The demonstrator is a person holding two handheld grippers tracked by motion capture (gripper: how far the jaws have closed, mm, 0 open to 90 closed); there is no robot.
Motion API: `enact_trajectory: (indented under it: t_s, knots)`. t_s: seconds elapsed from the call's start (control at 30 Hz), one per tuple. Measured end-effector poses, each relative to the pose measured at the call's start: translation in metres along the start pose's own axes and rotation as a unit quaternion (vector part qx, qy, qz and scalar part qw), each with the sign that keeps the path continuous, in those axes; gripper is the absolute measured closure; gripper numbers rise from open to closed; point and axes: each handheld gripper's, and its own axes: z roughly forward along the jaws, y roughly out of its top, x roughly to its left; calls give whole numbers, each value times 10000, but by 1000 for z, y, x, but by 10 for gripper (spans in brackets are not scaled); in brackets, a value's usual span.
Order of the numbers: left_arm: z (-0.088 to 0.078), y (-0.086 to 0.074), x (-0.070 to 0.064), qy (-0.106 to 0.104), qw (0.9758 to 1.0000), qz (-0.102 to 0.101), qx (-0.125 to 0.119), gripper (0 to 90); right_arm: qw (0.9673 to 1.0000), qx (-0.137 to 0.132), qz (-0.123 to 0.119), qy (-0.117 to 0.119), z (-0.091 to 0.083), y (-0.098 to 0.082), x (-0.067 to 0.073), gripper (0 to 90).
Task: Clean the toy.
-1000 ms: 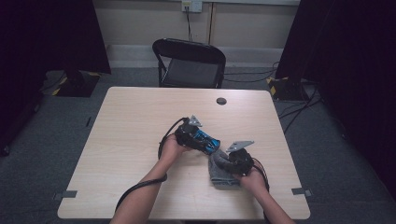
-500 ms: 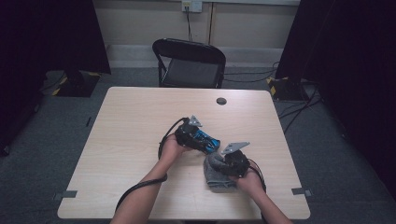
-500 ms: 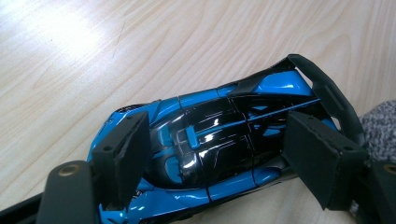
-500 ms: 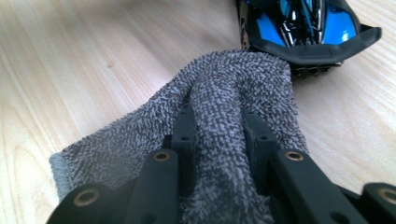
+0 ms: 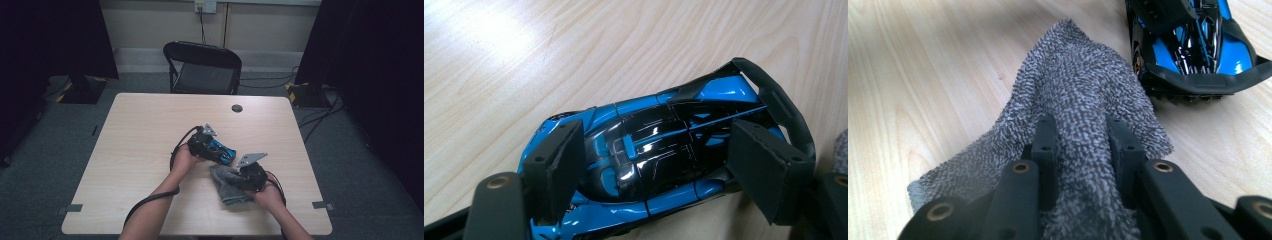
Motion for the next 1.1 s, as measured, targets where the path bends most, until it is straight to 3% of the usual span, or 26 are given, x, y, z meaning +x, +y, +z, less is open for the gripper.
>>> enact_trajectory:
  t_s: [0.13, 0.23, 0.5, 1.1]
  knots:
    - [0, 0, 0, -4, 10000, -2, 13, 238, 10000, -83, 4, -30, -7, 0, -3, 705]
    - [0, 1, 0, -6, 10000, 3, 18, 238, 9997, -200, 147, -18, -15, -1, -9, 705]
    - [0, 0, 0, -16, 10000, 12, 13, 238, 9985, -340, 292, -320, -32, -4, -23, 703]
    - [0, 0, 1, -28, 10000, 33, 9, 245, 9929, -375, 736, -858, -43, -16, -51, 701]
